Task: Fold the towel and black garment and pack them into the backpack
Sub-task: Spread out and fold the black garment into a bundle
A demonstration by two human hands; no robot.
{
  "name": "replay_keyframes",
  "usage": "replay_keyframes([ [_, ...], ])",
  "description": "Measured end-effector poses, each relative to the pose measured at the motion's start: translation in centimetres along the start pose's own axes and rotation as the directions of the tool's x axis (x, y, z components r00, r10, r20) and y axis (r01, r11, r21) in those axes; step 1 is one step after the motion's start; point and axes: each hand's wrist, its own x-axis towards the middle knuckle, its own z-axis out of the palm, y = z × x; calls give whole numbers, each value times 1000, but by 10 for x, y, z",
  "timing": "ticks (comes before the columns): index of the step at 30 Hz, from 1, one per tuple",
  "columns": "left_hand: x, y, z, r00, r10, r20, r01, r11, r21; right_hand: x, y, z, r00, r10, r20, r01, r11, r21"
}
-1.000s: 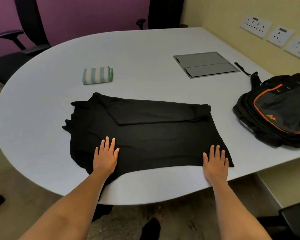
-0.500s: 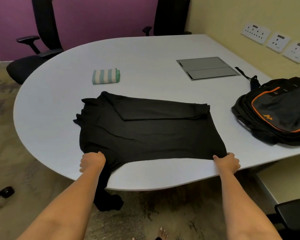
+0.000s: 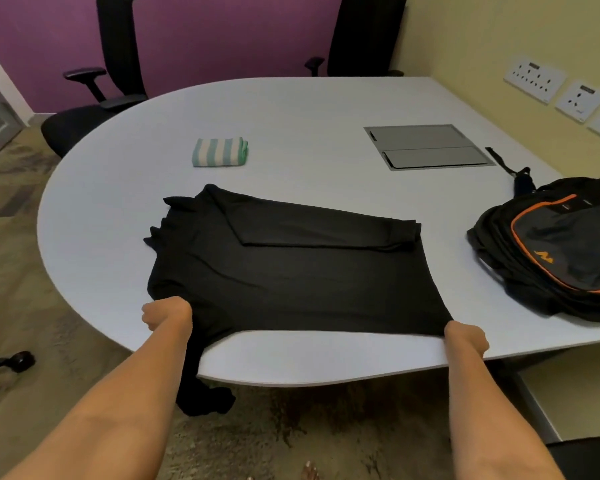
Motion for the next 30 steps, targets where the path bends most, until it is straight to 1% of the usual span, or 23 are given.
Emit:
replay_keyframes([
  [1,0,1,-1,1000,29,-4,-29,1000,2,-1,-1,2,1000,-17,-1,17,1000,-20],
  [3,2,1,-2,991,135,18,-136,990,41,-4,-4,6,998,-60,-12,60,997,-57],
  [6,10,0,-1,946,304,116,-321,930,179,-5,-8,13,986,-162,-29,157,979,-127],
  [8,16,3,1,917,354,184,-393,883,257,-4,-9,17,978,-208,-35,199,964,-178],
  [10,21,6,2,906,364,217,-419,849,322,-3,-11,20,973,-228,-41,214,952,-218],
  [14,33,11,2,943,308,129,-333,854,399,1,-13,26,968,-243,-69,217,940,-264],
  [16,38,14,2,952,275,133,-306,867,394,1,-13,29,964,-246,-96,212,938,-274],
  [21,56,18,3,946,298,127,-324,863,387,1,-14,36,955,-255,-152,206,938,-278],
  [24,62,21,2,953,285,102,-303,885,353,3,-15,36,956,-240,-169,187,942,-280],
  [27,65,20,-3,979,200,32,-200,932,302,7,-15,34,958,-226,-177,174,947,-270],
  [30,69,14,-6,988,155,25,-156,956,249,10,-15,31,961,-216,-171,169,952,-255],
])
